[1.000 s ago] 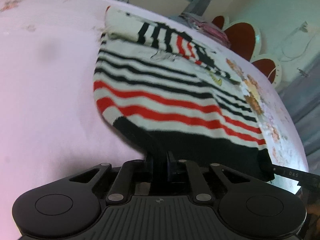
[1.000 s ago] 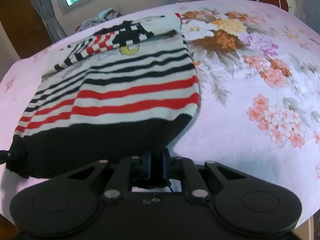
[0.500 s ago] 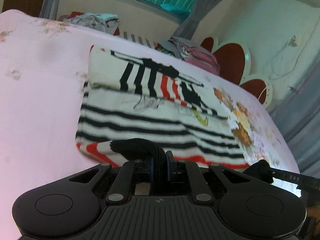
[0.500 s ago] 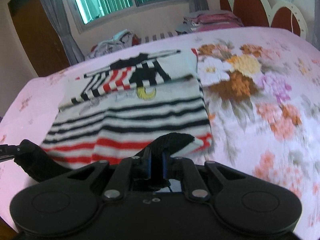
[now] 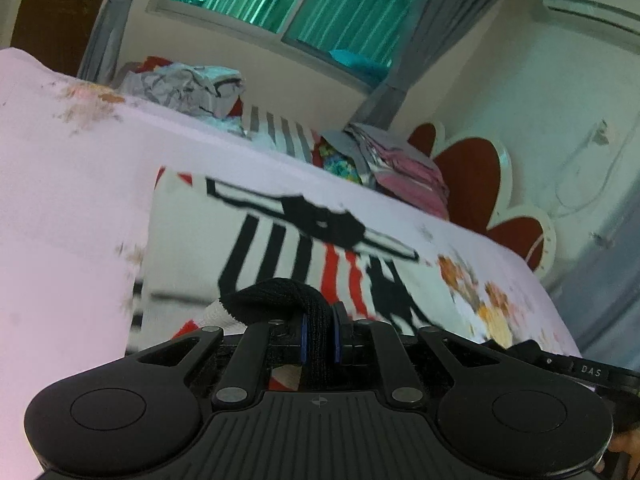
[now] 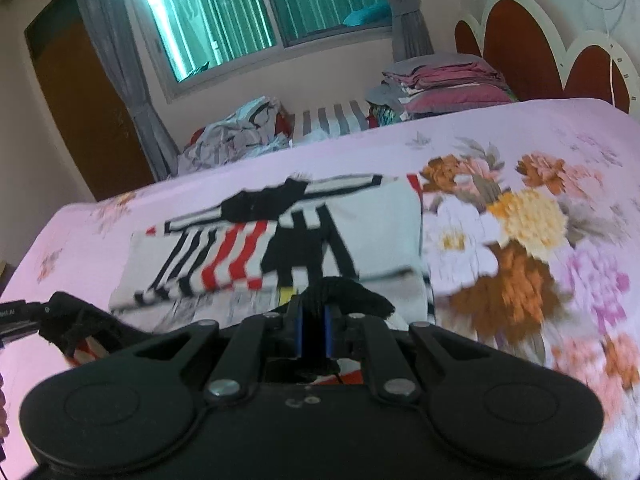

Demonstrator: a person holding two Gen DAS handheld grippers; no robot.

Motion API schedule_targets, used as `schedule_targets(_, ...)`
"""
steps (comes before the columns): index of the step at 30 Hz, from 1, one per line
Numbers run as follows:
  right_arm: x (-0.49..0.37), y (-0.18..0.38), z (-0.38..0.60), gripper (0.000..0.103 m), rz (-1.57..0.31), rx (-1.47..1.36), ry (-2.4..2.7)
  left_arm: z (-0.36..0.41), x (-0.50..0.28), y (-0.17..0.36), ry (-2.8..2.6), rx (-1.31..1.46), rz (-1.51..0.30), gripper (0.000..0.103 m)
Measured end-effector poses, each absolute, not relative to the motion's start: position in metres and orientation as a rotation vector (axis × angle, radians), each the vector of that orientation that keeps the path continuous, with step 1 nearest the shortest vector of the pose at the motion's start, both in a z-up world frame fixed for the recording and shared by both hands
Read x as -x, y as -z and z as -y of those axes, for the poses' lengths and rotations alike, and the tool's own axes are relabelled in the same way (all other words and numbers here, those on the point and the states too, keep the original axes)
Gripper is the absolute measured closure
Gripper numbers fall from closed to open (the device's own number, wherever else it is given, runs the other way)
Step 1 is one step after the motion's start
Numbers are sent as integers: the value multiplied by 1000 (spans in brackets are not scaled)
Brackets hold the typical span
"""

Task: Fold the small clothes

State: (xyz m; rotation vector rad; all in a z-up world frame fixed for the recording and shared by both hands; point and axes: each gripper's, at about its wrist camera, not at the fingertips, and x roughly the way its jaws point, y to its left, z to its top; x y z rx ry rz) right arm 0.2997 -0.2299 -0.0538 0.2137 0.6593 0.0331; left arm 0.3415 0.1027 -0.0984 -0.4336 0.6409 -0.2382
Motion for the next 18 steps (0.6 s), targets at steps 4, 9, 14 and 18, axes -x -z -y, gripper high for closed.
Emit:
schedule_targets(4, -336, 53, 236, 93, -647, -212, -31, -103, -377, 99, 218, 430, -625, 92)
schedule_targets(9, -375, 57, 241, 93, -651, -215, -32, -98, -415, 103, 193, 430, -629, 92)
schedule_targets(14, -403, 60, 248, 93, -660, -233, -31, -99, -446, 108, 159, 454, -630, 92)
schedule_targets(18, -427, 63, 254, 93, -674, -250, -32, -104, -469, 116, 120, 493, -645, 92)
